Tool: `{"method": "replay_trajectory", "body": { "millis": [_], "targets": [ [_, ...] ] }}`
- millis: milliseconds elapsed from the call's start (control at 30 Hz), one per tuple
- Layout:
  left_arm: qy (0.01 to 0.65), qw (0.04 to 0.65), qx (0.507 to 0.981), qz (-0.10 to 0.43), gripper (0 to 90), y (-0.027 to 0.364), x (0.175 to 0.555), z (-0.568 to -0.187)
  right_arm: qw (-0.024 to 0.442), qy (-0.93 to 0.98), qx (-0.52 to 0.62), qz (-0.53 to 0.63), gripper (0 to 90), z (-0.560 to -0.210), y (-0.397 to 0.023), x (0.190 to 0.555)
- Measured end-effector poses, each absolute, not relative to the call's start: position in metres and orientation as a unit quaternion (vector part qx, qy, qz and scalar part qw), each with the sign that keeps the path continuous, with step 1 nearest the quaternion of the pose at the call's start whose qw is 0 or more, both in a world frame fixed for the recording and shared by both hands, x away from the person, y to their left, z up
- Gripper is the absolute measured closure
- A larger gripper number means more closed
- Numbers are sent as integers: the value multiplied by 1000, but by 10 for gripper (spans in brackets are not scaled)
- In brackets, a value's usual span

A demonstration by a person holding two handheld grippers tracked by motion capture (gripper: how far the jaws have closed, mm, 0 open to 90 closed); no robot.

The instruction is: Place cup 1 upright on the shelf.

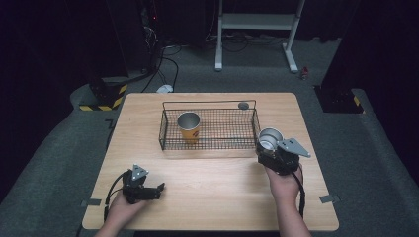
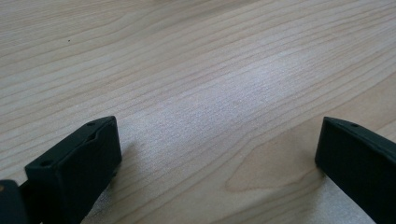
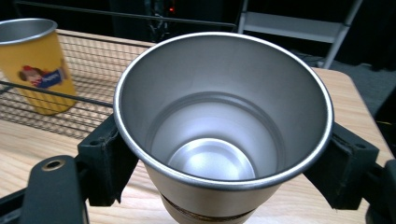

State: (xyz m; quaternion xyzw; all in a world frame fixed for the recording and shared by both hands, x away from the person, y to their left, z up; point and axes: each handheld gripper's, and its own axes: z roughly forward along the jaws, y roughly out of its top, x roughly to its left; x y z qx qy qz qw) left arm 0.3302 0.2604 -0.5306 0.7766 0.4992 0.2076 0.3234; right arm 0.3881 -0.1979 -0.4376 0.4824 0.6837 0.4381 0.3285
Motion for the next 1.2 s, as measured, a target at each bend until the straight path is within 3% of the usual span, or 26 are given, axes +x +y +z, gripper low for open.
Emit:
{"method": "replay_trajectory", "body": {
  "millis": [1200],
  "targets": [
    [499, 323, 777, 207, 6, 260, 330, -531, 317, 700, 447, 458, 185, -405, -133, 427]
  ]
}}
